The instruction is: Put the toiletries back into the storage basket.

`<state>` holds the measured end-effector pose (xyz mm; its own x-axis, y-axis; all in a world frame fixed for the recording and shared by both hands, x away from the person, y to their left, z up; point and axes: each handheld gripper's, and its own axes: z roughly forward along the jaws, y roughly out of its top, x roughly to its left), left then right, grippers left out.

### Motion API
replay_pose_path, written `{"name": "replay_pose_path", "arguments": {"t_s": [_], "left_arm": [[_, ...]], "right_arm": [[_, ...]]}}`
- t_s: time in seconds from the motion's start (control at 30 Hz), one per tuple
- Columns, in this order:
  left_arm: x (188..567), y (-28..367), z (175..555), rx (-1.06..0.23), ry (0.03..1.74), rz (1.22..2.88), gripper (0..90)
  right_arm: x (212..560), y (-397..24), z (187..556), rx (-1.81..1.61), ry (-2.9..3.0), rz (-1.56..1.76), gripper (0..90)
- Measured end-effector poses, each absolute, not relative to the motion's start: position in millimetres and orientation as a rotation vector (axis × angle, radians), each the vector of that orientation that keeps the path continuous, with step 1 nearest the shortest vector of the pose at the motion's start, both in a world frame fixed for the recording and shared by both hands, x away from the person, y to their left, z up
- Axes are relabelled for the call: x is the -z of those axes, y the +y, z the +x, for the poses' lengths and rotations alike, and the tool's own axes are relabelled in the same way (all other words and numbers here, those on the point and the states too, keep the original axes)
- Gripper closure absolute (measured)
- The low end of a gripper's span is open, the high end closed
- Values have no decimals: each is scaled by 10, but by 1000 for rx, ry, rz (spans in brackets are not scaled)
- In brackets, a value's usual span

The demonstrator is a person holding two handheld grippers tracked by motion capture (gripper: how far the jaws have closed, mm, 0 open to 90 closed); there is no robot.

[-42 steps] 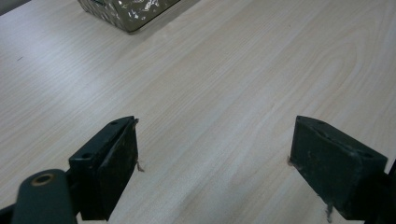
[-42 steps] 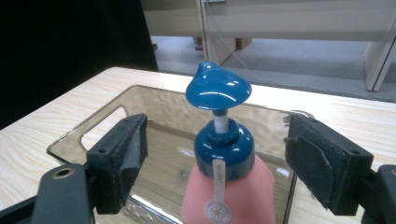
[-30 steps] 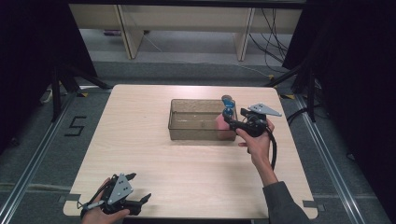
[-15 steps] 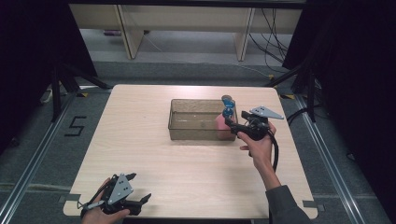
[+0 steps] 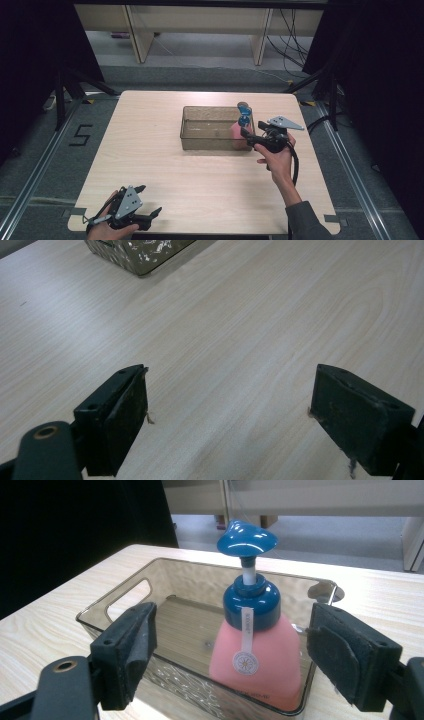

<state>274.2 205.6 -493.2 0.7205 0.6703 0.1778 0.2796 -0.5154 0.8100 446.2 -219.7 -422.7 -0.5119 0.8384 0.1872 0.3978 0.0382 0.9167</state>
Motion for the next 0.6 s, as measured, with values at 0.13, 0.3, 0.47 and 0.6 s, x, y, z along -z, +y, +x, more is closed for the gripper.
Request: {"name": "replay_pose_path", "arguments": {"t_s": [0.13,0.3,0.47,0.6], "left_arm": [[4937,2053,2740,-614,719,2109,148],[4935,2052,2741,-611,720,2107,148],[4934,2055,2740,-614,719,2112,148],[4934,2055,2741,-616,717,2112,148]], "right_arm": [[4226,-2207,4458,-1461,1914,1219,212],[4229,-2194,4426,-1471,1922,1239,212],[4243,-2180,4402,-1476,1925,1254,212],[4245,-2178,4387,-1464,1934,1232,213]]}}
